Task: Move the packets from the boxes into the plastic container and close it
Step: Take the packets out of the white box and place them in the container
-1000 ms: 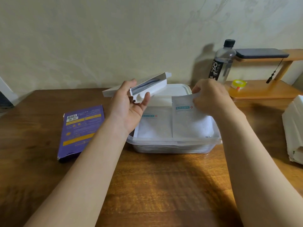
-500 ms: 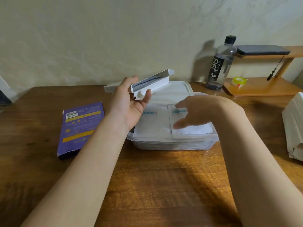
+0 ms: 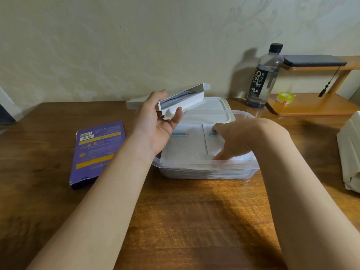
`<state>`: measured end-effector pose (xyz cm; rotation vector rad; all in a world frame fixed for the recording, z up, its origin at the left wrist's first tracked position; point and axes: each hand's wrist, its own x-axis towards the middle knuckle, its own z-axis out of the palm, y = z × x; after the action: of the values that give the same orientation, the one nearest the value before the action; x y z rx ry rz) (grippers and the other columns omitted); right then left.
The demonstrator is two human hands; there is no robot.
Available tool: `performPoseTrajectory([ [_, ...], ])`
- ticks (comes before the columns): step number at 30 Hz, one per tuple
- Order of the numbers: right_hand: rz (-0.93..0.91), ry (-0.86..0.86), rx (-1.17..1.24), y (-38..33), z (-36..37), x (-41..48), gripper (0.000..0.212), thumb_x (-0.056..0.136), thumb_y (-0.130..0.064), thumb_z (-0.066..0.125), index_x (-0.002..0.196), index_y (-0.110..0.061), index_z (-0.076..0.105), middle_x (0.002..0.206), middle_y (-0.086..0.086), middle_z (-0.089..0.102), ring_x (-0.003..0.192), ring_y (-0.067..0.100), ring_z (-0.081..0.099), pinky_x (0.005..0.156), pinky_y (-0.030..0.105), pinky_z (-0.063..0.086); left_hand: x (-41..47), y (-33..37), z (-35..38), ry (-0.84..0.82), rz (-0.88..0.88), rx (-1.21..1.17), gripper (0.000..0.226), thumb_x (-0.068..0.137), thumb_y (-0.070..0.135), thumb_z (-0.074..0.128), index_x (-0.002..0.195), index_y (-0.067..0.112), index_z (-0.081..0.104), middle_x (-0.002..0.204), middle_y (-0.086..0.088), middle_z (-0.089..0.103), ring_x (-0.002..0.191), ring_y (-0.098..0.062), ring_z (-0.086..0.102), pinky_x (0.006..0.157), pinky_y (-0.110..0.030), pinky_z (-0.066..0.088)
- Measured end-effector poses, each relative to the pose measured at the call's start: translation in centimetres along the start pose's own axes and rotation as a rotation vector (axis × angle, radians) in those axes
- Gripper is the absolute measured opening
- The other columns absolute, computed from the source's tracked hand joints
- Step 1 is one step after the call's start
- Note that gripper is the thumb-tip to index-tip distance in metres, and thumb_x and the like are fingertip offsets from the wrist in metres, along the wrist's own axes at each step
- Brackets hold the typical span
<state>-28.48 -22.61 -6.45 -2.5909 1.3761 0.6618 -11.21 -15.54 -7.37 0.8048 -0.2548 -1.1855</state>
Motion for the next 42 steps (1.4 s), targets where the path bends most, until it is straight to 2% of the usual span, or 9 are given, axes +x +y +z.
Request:
performPoseTrajectory([
  [7, 0.008, 0.016, 0.057, 0.8, -0.2, -0.2, 0.092, 0.076, -0.07, 0.069, 0.149, -0.026, 0.035, 0.138, 0.001, 0.054, 0.123, 0.025, 0.052, 0.104, 0.041, 0.044, 0.0, -0.1, 0.1, 0.007, 0.007, 0.005, 0.009, 0.092, 0.012, 0.069, 0.095, 0.007, 0.062, 0.112, -0.016, 0.06, 0.083, -0.027, 0.063, 0.055, -0.025, 0.058],
  [12, -0.083, 0.21, 0.236, 1.5, -0.4, -0.9, 0.101, 0.074, -0.069, 0.07, 0.156, -0.031, 0.026, 0.158, -0.004, 0.039, 0.142, 0.025, 0.039, 0.114, 0.049, 0.037, -0.1, -0.1, 0.2, -0.005, 0.013, 0.02, 0.006, 0.092, 0.011, 0.069, 0.091, 0.007, 0.064, 0.094, -0.014, 0.066, 0.067, -0.024, 0.07, 0.054, -0.025, 0.058],
  [15, -0.135, 0.208, 0.211, 1.3, -0.2, -0.9, 0.108, 0.065, -0.078, 0.066, 0.156, -0.034, 0.027, 0.157, -0.005, 0.041, 0.142, 0.024, 0.04, 0.114, 0.049, 0.037, -0.1, -0.2, 0.2, 0.001, 0.007, 0.02, 0.006, 0.091, 0.01, 0.07, 0.091, 0.008, 0.065, 0.099, -0.013, 0.066, 0.068, -0.024, 0.07, 0.056, -0.025, 0.057],
  [19, -0.177, 0.173, 0.081, 2.0, 0.0, -0.7, 0.12, 0.053, -0.095, 0.047, 0.156, -0.041, 0.018, 0.158, -0.005, 0.037, 0.142, 0.025, 0.038, 0.115, 0.05, 0.034, 0.0, -0.2, 0.0, -0.014, 0.004, 0.036, 0.007, 0.091, 0.011, 0.071, 0.095, 0.008, 0.065, 0.109, -0.015, 0.064, 0.08, -0.027, 0.068, 0.056, -0.025, 0.057],
  [23, -0.215, 0.098, -0.029, 2.6, 0.6, -0.7, 0.112, 0.064, -0.09, 0.04, 0.157, -0.044, -0.001, 0.164, -0.006, 0.021, 0.148, 0.026, 0.027, 0.119, 0.053, 0.028, 0.2, -0.3, 0.0, -0.009, -0.007, 0.04, 0.017, 0.09, 0.012, 0.072, 0.105, 0.007, 0.065, 0.122, -0.017, 0.061, 0.097, -0.032, 0.064, 0.055, -0.025, 0.057],
  [28, -0.224, 0.054, -0.223, 2.3, 1.0, -0.9, 0.092, 0.087, -0.078, 0.034, 0.157, -0.041, -0.013, 0.168, 0.0, 0.005, 0.153, 0.032, 0.013, 0.119, 0.058, 0.015, 0.3, -0.3, 0.1, -0.004, 0.001, 0.045, 0.016, 0.09, 0.011, 0.072, 0.103, 0.008, 0.065, 0.115, -0.016, 0.062, 0.093, -0.03, 0.064, 0.055, -0.026, 0.057],
  [35, -0.242, 0.006, -0.325, 2.6, 1.5, 0.4, 0.098, 0.079, -0.083, 0.021, 0.154, -0.038, -0.023, 0.168, 0.005, -0.004, 0.154, 0.03, 0.004, 0.121, 0.058, 0.008, 0.4, -0.4, 0.0, -0.01, 0.001, 0.05, 0.015, 0.09, 0.011, 0.071, 0.104, 0.008, 0.065, 0.113, -0.015, 0.063, 0.09, -0.029, 0.064, 0.055, -0.026, 0.057],
  [42, -0.253, 0.031, -0.322, 2.9, 1.7, 0.8, 0.095, 0.086, -0.081, 0.028, 0.155, -0.038, -0.021, 0.168, 0.004, 0.0, 0.154, 0.031, 0.008, 0.121, 0.062, 0.011, 0.4, -0.3, -0.1, -0.019, -0.003, 0.049, 0.019, 0.091, 0.011, 0.072, 0.108, 0.007, 0.065, 0.117, -0.015, 0.061, 0.093, -0.03, 0.063, 0.056, -0.025, 0.057],
])
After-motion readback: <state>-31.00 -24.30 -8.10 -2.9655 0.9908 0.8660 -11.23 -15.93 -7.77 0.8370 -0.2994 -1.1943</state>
